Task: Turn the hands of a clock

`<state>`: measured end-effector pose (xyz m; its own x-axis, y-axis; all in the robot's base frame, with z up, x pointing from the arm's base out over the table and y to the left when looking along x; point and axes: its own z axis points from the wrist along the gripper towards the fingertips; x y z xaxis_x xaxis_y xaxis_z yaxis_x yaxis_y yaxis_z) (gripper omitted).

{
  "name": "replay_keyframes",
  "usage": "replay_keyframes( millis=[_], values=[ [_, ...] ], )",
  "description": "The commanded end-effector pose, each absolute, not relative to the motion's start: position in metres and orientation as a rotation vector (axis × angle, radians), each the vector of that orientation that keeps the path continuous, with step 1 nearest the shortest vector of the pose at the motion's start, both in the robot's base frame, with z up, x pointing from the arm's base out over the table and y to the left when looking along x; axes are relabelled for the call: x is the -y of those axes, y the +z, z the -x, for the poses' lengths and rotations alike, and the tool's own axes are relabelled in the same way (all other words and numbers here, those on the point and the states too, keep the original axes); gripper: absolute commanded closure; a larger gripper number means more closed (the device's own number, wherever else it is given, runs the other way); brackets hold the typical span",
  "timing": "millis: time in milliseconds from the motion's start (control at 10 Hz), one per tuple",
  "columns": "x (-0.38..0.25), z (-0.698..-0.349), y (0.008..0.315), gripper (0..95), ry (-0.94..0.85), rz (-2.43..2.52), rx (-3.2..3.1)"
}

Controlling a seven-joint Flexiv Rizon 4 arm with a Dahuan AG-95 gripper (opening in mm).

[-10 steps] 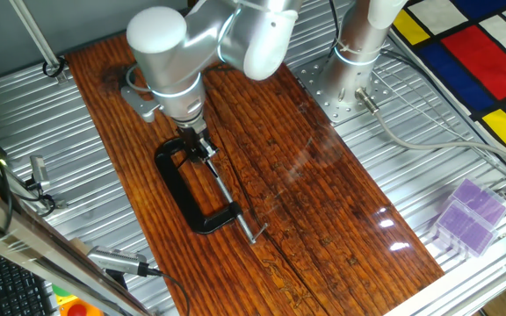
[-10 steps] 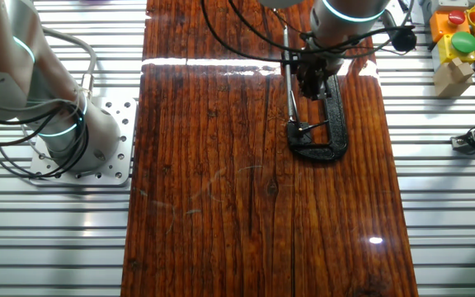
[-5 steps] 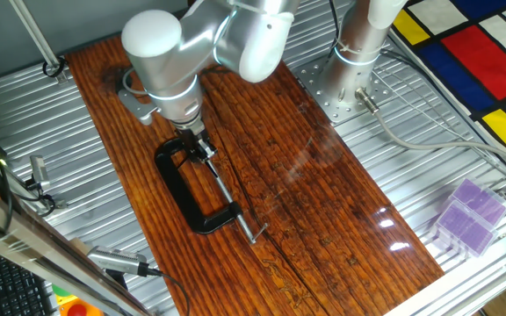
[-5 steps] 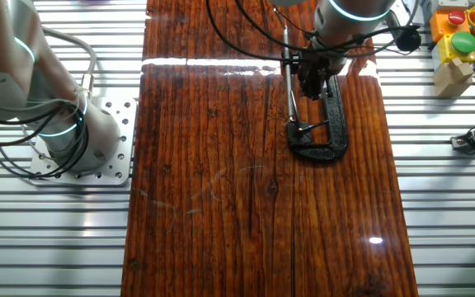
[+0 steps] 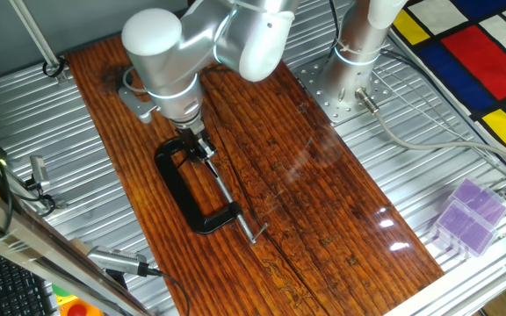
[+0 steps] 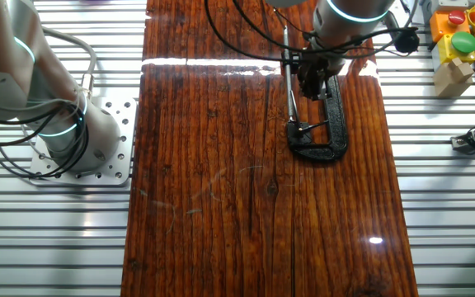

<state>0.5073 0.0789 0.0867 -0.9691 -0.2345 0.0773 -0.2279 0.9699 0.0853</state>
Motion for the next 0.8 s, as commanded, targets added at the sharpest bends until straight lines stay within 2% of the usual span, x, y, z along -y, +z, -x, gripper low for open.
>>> replay_keyframes(
  millis=[100, 800],
  values=[
    [-0.0782, -0.5078, 0.0858, 95.0, -0.109, -0.352, 3.032],
    [-0.0785, -0.5071, 0.0846, 95.0, -0.101, -0.359, 3.030]
  ],
)
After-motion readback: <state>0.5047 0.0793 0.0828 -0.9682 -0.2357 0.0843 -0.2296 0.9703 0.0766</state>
